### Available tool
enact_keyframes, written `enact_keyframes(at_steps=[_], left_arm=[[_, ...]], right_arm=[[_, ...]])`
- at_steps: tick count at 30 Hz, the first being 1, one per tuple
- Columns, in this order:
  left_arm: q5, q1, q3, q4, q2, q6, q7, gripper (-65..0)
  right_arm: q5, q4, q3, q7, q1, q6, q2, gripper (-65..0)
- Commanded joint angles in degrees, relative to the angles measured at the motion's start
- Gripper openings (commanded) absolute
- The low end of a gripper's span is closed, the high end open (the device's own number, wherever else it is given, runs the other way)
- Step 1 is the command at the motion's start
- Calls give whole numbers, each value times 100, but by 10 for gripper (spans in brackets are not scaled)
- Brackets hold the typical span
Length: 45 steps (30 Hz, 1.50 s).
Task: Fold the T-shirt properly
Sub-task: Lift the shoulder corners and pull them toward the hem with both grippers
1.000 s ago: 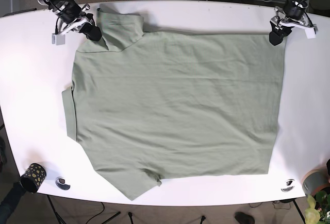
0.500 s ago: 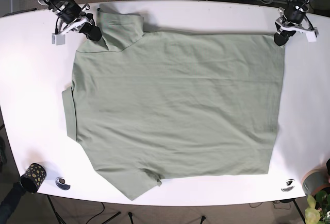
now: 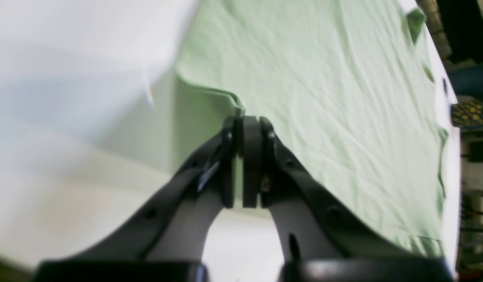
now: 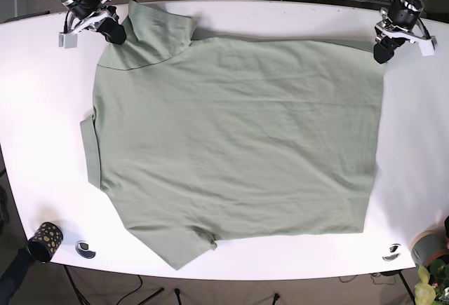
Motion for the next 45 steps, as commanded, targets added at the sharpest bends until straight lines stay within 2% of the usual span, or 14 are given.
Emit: enact_keyframes(at_steps=[1, 4, 8, 14, 19, 23, 32, 35, 39, 45], left_arm=[[-49, 165, -95, 282, -58, -80, -69, -644], [-49, 534, -306, 529, -58, -115, -69, -644], [-49, 903, -658, 722, -49, -528, -52, -644], [-49, 1325, -1080, 740, -40, -854, -43, -644], [-49, 1545, -1309, 810, -40, -1161, -52, -644], [-49, 1501, -1361, 827, -40, -1267, -52, -644], [-49, 596, -1326, 1012, -49, -1249, 1, -644], [-49, 68, -1326, 977, -67, -1065, 361, -644], [4, -723, -1344, 959, -49, -906, 1100, -644], [637, -1549, -1335, 915, 109, -898, 1663, -644]], right_arm=[[118, 302, 45, 76, -198, 45, 48, -650], [127, 610, 45, 76, -505, 45, 39, -650], [136, 944, 63, 76, -848, 71, -75, -650], [92, 1331, 388, 67, -1226, 388, -330, -650], [127, 1630, 388, 67, -1604, 423, -339, -650], [127, 1718, 388, 67, -1666, 572, -356, -650], [100, 1718, 634, 50, -1165, 590, -321, -650], [83, 1700, 643, 50, -919, 590, -295, -650], [74, 1683, 608, 50, -629, 581, -101, -650], [74, 1648, 608, -74, -48, 546, -101, -650]])
